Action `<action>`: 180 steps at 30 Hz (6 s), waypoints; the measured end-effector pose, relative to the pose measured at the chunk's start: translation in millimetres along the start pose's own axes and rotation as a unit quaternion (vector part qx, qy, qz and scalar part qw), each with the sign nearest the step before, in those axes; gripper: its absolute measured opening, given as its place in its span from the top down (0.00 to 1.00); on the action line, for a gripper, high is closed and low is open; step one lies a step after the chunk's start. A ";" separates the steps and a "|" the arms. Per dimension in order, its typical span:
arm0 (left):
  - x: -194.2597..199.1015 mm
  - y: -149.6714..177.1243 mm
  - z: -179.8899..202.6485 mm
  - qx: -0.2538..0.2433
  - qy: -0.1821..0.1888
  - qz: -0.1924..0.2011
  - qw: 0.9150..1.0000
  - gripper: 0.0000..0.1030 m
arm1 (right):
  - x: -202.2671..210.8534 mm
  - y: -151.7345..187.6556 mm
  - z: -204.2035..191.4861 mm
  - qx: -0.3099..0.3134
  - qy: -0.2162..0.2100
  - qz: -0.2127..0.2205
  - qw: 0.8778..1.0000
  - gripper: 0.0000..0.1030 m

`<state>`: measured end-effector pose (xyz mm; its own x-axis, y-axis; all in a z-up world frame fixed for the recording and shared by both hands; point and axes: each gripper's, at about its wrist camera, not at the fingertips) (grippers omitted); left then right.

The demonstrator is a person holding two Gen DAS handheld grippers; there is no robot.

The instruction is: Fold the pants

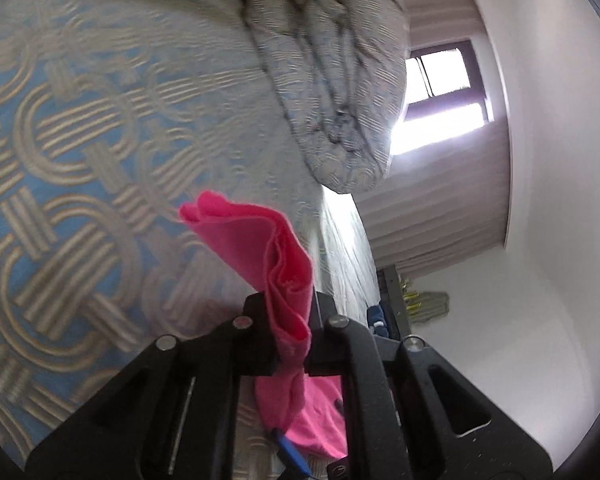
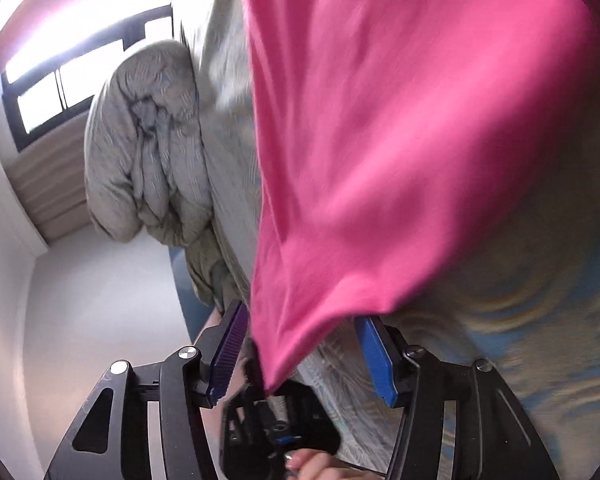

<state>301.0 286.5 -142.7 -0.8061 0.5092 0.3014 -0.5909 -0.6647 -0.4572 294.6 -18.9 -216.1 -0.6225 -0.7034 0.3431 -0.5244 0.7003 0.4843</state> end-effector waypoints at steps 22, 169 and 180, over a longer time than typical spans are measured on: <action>-11.3 -12.1 45.9 -0.081 -0.027 -0.077 0.993 0.92 | 3.0 122.1 -65.4 0.768 0.250 0.041 0.588 0.40; -155.3 153.1 196.6 -0.312 -0.112 -0.254 0.908 0.65 | 227.2 -202.5 -133.8 0.474 0.294 0.095 0.825 0.91; -170.4 175.5 176.3 -0.310 -0.104 -0.263 0.908 0.68 | 257.3 -133.8 -130.4 0.504 0.254 0.171 0.807 0.72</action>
<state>329.0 -13.3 -126.8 -0.4439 0.5096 0.7371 -0.8163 0.1094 -0.5672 280.3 -309.4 -87.7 -0.6469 -0.2278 0.7277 -0.7382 0.4265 -0.5227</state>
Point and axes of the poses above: each gripper's, at about its wrist camera, not at the fingertips, and x roughly against the way its jaws point, z to its right, y to its underside, and after that the axes turned 9 degrees about -x, right-handed
